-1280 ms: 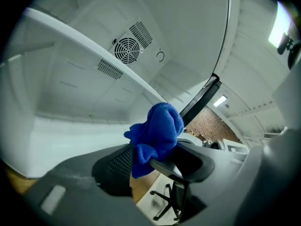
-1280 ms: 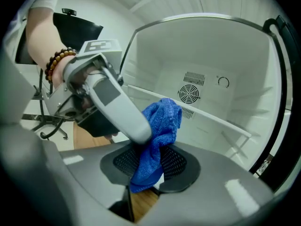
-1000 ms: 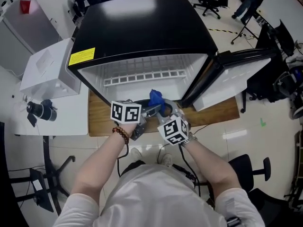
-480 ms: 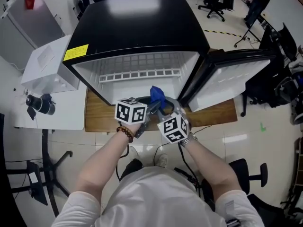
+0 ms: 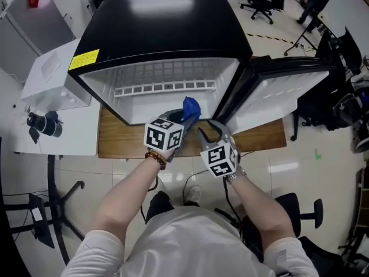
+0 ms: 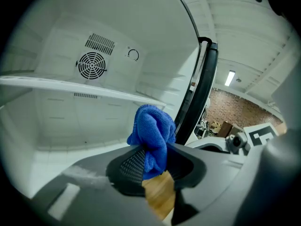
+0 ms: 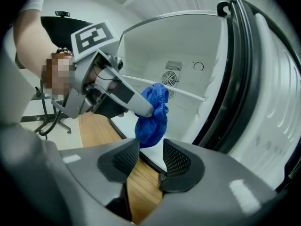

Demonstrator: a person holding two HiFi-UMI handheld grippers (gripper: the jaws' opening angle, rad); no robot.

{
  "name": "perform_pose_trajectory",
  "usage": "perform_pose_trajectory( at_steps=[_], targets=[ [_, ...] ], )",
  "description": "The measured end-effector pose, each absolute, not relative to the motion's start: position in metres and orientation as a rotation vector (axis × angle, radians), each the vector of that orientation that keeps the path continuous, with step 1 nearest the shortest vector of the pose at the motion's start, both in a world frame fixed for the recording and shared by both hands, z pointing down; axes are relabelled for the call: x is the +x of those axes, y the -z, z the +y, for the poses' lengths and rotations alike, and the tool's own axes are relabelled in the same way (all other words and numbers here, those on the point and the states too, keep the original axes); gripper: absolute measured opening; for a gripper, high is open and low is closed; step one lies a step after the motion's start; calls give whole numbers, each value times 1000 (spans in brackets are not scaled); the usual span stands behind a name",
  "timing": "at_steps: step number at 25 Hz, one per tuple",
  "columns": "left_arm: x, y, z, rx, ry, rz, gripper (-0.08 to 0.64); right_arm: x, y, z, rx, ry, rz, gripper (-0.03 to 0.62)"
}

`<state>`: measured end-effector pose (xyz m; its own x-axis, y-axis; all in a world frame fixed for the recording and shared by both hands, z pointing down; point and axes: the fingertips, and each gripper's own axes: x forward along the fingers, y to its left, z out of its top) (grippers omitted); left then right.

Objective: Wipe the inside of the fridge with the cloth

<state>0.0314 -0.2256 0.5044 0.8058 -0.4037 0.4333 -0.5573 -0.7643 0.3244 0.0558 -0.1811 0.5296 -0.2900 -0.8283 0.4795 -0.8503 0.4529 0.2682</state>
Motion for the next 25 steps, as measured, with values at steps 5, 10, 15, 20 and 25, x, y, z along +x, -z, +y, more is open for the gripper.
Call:
perform_pose_trajectory(
  at_steps=[5, 10, 15, 20, 25],
  targets=[
    [50, -508, -229, 2586, -482, -710, 114, 83, -525, -172, 1468, -53, -2107, 96],
    [64, -514, -235, 2597, -474, -711, 114, 98, -515, -165, 1524, -64, -2091, 2],
    [78, -521, -238, 2620, -487, -696, 114, 102, -514, -161, 1526, -87, -2112, 2],
    [90, -528, -242, 2635, -499, -669, 114, 106, -510, -159, 1528, -105, -2137, 2],
    [100, -530, -249, 2643, -489, -655, 114, 111, -506, -158, 1534, -106, -2149, 2]
  ],
)
